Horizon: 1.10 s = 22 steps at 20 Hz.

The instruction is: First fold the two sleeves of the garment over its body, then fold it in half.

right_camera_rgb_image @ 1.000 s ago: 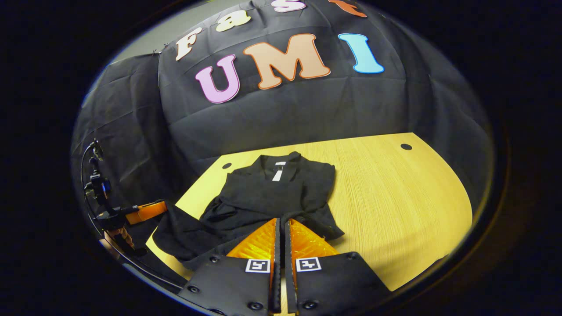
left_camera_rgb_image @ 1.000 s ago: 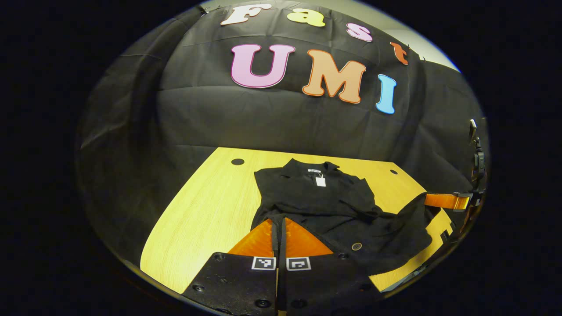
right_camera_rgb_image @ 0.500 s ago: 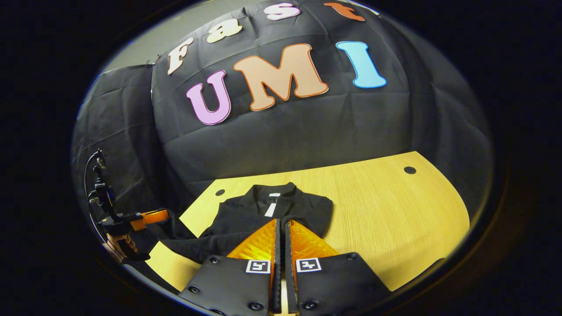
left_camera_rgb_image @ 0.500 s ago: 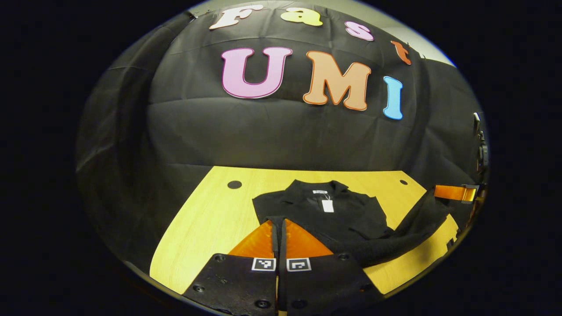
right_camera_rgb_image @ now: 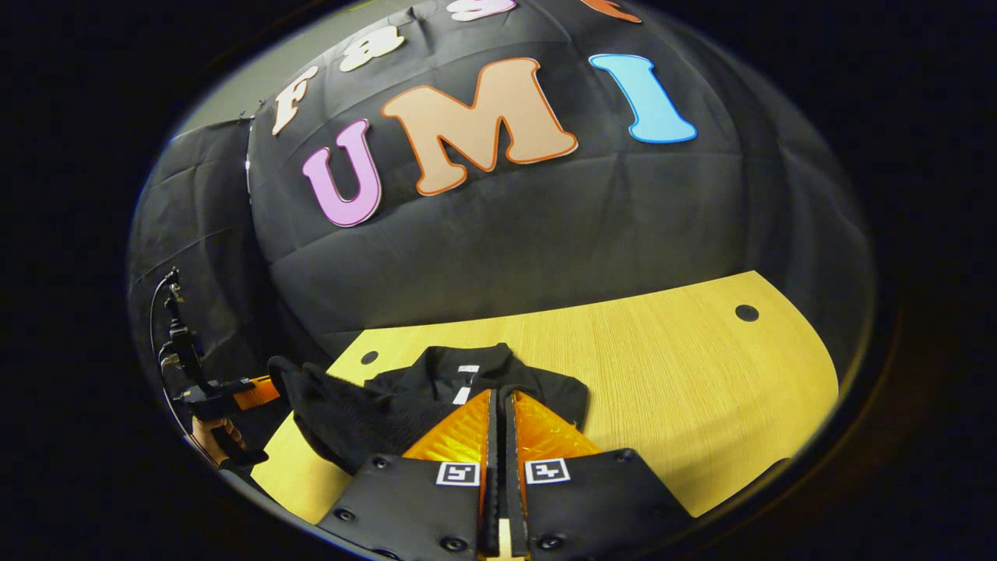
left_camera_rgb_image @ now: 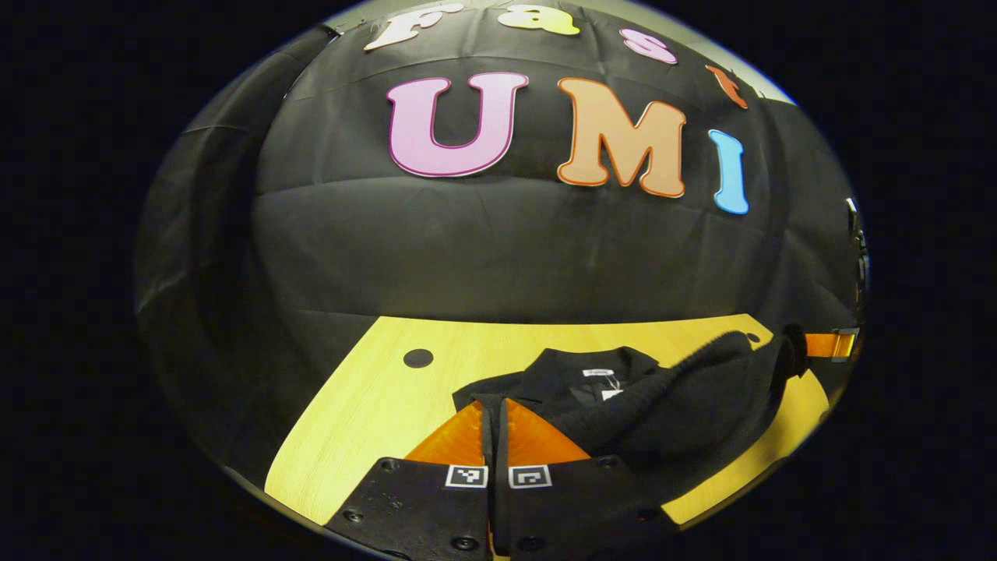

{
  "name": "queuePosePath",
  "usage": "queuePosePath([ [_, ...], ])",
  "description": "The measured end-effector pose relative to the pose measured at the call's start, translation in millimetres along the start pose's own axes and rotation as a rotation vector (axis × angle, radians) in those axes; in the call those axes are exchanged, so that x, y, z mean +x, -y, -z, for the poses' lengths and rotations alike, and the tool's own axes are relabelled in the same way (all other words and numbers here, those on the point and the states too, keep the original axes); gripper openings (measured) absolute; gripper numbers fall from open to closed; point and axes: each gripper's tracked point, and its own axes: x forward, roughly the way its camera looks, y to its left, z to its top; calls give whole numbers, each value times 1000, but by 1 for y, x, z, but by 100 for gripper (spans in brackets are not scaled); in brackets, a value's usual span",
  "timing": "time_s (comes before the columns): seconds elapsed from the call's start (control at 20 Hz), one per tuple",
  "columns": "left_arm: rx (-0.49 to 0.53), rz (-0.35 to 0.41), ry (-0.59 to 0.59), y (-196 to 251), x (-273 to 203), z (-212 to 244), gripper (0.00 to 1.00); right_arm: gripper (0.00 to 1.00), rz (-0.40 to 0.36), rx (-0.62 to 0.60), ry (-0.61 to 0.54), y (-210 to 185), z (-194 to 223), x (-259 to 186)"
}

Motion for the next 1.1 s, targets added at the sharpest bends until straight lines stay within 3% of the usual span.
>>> queuePosePath([
  [0.2,59,-77,5,-11,37,2,0,7,53,23,5,21,-13,37],
  [0.25,80,-118,22,-17,40,3,4,38,91,15,30,27,-18,41],
  [0.35,78,-140,97,-13,42,-21,96,100,148,-23,118,36,-38,44],
  [0.45,66,-128,148,-5,27,-41,95,98,166,-55,169,33,-47,29],
  [0.55,81,-133,156,-1,7,-48,100,98,170,-72,201,27,-53,7],
  [0.6,77,-122,174,3,-8,-57,94,98,167,-81,234,17,-60,-8],
  [0.8,58,-80,320,19,-77,-101,93,98,210,-147,400,-12,-80,-86],
  [0.85,68,-74,339,20,-92,-104,93,94,214,-146,416,-20,-80,-103],
  [1.1,105,-35,405,32,-159,-114,93,97,189,-132,459,-53,-59,-167],
])
